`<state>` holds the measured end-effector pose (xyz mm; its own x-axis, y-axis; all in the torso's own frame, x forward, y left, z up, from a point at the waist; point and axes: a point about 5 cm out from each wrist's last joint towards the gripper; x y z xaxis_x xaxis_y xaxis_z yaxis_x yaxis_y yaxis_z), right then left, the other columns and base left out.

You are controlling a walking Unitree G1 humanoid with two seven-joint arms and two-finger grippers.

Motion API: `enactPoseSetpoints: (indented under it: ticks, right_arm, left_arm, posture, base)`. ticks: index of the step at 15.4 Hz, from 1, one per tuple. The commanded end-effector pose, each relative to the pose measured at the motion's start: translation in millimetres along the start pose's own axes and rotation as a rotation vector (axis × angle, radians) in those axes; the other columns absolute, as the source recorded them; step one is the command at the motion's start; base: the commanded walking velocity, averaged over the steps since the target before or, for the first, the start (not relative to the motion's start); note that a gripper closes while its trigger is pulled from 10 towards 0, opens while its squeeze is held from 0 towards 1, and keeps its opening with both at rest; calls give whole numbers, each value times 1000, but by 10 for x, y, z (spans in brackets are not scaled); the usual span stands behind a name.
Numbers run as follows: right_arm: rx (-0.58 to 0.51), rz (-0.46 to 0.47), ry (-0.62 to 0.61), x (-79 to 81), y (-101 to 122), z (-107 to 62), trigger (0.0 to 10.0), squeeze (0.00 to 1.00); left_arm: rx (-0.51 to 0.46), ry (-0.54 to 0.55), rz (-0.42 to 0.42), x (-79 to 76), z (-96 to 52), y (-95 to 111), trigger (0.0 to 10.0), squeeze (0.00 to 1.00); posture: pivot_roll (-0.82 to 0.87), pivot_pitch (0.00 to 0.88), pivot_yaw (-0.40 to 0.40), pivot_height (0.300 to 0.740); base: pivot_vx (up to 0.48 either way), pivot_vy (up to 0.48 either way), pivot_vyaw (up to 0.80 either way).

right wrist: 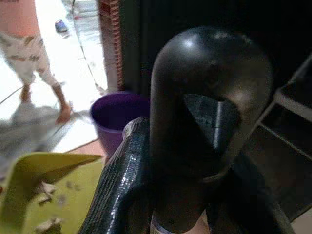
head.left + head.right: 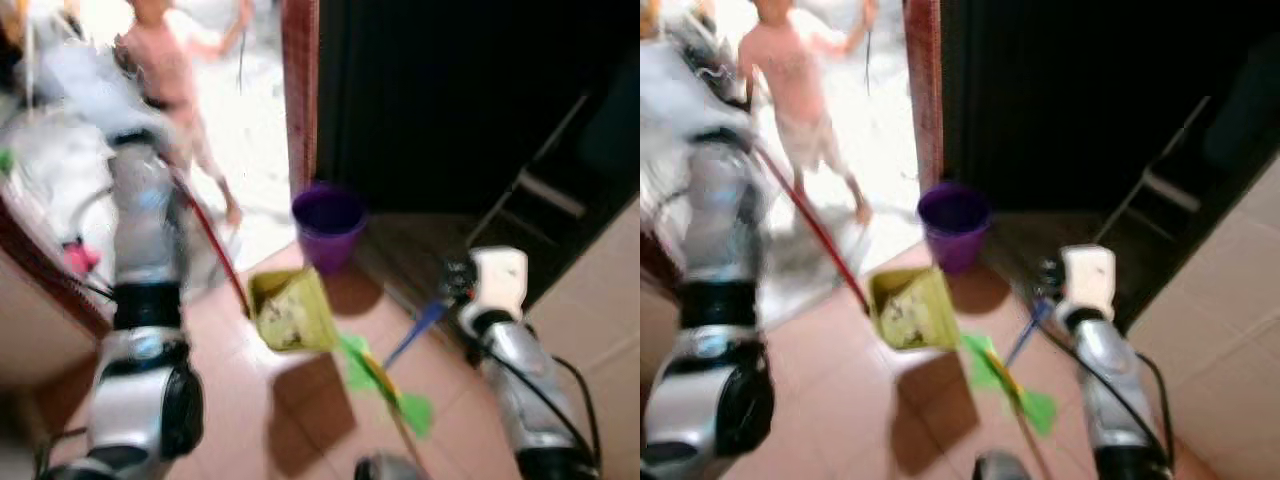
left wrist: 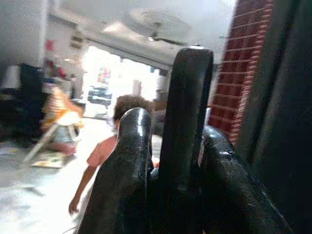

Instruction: Sweep floor

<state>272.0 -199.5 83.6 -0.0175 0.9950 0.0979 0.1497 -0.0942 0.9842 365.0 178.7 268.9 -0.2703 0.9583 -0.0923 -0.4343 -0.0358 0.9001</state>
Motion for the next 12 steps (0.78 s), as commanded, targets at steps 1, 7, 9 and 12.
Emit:
enactPoseSetpoints:
  ticks: [1, 7, 9, 12]
  right_arm:
    - [38, -44, -14, -4, -54, -5, 10000, 0]
    - [50, -37, -2, 11, -79, -12, 10000, 0]
    - [52, -37, 3, 19, -84, -11, 10000, 0]
    - [56, -36, 10, 43, -93, -17, 10000, 0]
  left_arm:
    - [-139, 61, -75, 112, 123, 331, 10000, 0]
    - [-196, 103, -117, 149, 278, 544, 10000, 0]
    - [-210, 111, -110, 165, 316, 577, 10000, 0]
    - [-207, 136, -89, 189, 341, 549, 10000, 0]
  posture:
    - [-138, 0, 31, 740]
    - [-146, 0, 34, 740]
    - [-143, 0, 34, 740]
    - [-145, 0, 41, 740]
  base:
    - [416, 0, -506]
    - [415, 87, 0]
    - [401, 262, 0]
    - [399, 269, -400]
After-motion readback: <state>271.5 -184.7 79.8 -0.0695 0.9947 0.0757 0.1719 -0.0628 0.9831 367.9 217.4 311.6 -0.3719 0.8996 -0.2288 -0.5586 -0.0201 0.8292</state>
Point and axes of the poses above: a point about 5 cm out from each wrist's last joint towards the gripper, its own z axis pointing out of the wrist towards the gripper, its own y axis along the axis of the wrist's last joint, x = y × z, and after that the axes turned 10 degrees about z, right-handed
